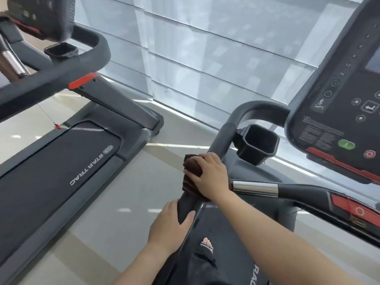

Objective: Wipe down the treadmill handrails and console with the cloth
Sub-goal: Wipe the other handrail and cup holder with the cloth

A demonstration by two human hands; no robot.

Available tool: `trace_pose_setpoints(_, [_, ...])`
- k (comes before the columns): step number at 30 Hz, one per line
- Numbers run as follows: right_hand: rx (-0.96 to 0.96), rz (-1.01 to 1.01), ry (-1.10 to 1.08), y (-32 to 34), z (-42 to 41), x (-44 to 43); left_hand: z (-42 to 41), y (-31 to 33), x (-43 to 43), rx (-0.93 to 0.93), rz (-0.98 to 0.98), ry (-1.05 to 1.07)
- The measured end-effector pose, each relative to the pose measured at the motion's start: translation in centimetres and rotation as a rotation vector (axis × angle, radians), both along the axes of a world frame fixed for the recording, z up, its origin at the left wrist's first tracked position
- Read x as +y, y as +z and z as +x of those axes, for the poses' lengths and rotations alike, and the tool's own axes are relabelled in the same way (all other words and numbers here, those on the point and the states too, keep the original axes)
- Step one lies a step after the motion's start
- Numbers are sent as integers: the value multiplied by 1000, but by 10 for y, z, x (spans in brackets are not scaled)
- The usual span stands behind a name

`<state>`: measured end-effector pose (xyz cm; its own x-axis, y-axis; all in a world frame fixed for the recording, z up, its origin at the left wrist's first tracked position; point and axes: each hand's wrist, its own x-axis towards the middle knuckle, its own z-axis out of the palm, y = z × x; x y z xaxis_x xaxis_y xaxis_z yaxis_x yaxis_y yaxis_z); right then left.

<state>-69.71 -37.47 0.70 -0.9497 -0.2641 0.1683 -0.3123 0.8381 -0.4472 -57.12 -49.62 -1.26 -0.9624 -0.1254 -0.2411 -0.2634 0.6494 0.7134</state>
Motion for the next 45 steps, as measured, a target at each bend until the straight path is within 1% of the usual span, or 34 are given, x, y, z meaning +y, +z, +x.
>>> trace_pose_setpoints(5, [-42, 70, -48, 3, -8, -9, 0, 0, 0, -5, -4, 6])
trace_pose_setpoints(9, [35, -24, -3, -8, 16, -3, -2, 1, 1, -12, 6, 23])
trace_pose_setpoints(11, [33, -29, 23, -7, 11, 0, -3, 2, 1, -23, -1, 24])
trace_pose_setpoints(17, [-43, 95, 66, 4, -20, 0, -3, -1, 1, -38, -18, 19])
trace_pose_setpoints(20, [7, 106, 98, 2, -2, -3, -3, -2, 0, -47, -1, 35])
trace_pose_setpoints(23, [62, 29, 164, -7, 21, -1, -4, -2, 1, -48, 10, 43])
trace_pose_setpoints(25, [37, -3, 181, -7, 13, 1, -4, -3, 1, -43, -14, 48])
trace_pose_setpoints(30, [-76, 112, 250, 5, -29, -1, 1, 0, 3, -52, -89, 87])
trace_pose_setpoints(33, [-75, 138, 289, 4, -35, 1, 3, 2, 5, -30, -138, 130])
trace_pose_setpoints(38, [-10, 173, 293, 1, -18, 0, 6, 1, 7, -6, -183, 164])
trace_pose_setpoints(42, [-13, 150, 333, 0, 18, -7, 21, 1, 3, -1, -152, 165])
trace_pose_setpoints(45, [31, 129, 372, -2, 37, -10, 42, 3, -6, 4, -124, 152])
